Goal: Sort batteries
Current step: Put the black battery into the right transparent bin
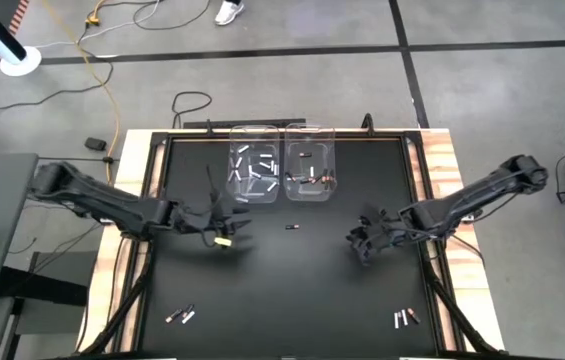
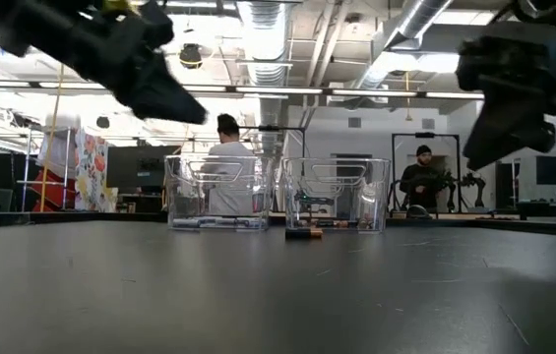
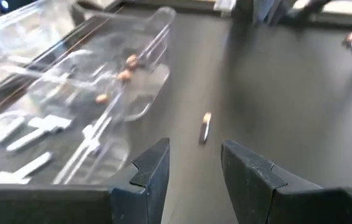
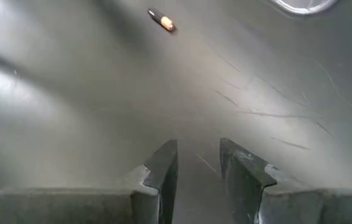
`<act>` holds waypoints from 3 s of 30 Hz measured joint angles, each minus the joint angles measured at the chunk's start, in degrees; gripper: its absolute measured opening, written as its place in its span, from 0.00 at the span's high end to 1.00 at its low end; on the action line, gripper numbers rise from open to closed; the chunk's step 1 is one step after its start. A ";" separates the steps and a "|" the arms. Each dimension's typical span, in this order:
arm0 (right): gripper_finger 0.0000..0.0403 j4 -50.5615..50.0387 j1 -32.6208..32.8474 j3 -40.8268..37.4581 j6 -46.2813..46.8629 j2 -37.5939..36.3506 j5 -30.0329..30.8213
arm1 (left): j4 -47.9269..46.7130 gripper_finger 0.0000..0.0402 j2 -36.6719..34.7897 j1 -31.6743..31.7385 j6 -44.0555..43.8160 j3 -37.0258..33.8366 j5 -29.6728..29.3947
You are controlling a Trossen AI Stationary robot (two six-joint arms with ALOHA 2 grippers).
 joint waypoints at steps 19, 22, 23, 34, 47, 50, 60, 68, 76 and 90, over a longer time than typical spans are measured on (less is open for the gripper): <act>0.66 -0.94 0.58 -6.17 -3.54 -15.54 -0.25 | 27.28 0.65 42.24 0.00 8.53 16.15 -0.29; 0.66 -2.14 0.60 -6.17 -3.63 -16.77 -0.46 | 26.71 0.65 46.26 0.36 9.01 19.87 -0.78; 0.66 -2.12 0.58 -6.17 -3.61 -17.10 -0.50 | 26.35 0.65 47.34 0.61 9.03 20.64 -0.76; 0.66 -2.51 1.70 -6.17 -3.21 -18.57 -0.86 | 22.52 0.65 52.22 3.71 6.18 23.10 1.43; 0.66 -2.71 2.44 -6.17 -3.21 -18.54 -0.85 | 16.80 0.73 52.00 4.55 5.81 23.24 6.10; 0.66 -2.71 2.44 -6.17 -3.19 -18.54 -0.85 | 16.48 0.81 52.04 4.52 6.03 23.20 6.37; 0.66 -2.70 2.44 -6.17 -3.18 -18.48 -0.83 | 14.61 0.94 52.04 4.43 4.75 23.14 7.58; 0.66 -4.09 2.44 -6.17 -2.99 -17.22 -0.80 | 19.95 0.92 51.56 4.24 4.66 22.93 7.98; 0.66 -5.57 2.26 -6.17 -3.02 -12.89 -0.76 | 17.48 0.92 43.61 4.40 3.81 22.90 8.72; 0.66 -4.02 -0.72 -6.17 2.60 0.45 -0.64 | -15.70 0.92 29.50 17.90 6.22 41.32 12.42</act>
